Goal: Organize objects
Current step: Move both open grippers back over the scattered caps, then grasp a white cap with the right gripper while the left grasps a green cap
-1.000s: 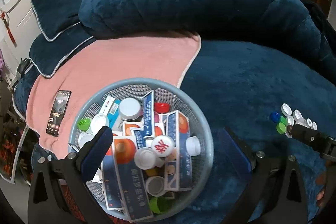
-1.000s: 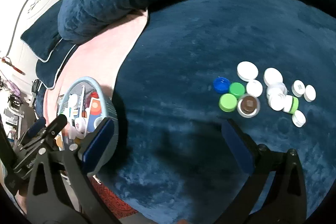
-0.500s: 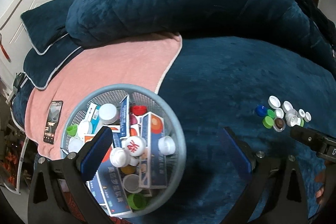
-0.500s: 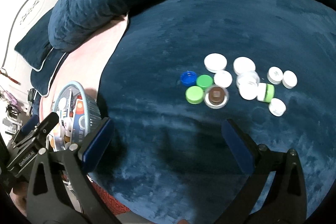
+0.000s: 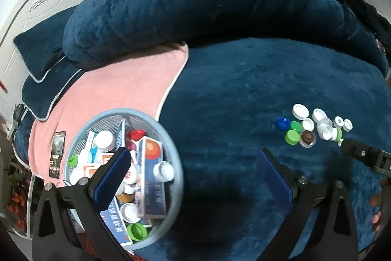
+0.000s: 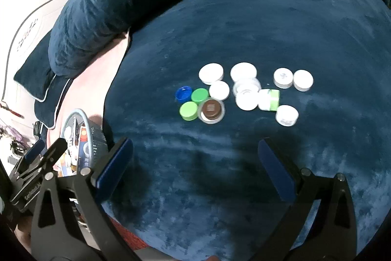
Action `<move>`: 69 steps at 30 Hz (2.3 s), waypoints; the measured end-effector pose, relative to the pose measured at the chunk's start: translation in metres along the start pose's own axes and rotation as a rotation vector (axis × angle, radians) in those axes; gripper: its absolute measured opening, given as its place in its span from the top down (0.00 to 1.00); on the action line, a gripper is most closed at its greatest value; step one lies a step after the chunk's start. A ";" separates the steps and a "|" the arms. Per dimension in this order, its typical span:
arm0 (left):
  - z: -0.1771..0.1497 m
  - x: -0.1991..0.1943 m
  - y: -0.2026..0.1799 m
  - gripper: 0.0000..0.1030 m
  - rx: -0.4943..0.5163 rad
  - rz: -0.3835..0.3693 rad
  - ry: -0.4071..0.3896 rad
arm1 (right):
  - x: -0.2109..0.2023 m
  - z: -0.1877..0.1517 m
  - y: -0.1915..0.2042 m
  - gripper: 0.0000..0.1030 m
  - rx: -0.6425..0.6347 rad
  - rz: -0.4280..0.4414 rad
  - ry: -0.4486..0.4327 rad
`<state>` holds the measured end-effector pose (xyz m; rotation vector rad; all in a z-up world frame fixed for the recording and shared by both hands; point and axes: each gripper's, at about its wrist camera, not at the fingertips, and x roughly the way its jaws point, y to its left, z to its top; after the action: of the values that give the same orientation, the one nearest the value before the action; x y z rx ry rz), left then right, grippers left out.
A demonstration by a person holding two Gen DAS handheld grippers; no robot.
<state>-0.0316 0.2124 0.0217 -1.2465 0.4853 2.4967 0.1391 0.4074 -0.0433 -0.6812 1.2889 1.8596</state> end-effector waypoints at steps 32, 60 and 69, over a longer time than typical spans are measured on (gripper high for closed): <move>0.021 0.056 -0.104 0.01 0.093 -0.191 0.171 | -0.013 0.011 -0.137 0.00 0.246 -0.065 0.006; 0.019 0.123 -0.114 0.13 0.113 -0.346 0.268 | 0.043 0.038 -0.108 0.70 -0.020 -0.064 0.156; 0.012 0.142 -0.136 0.20 0.214 -0.339 0.321 | 0.042 0.039 -0.106 0.70 -0.003 -0.041 0.154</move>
<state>-0.0652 0.3566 -0.1085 -1.5055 0.5469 1.9234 0.2018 0.4772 -0.1187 -0.8600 1.3584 1.8049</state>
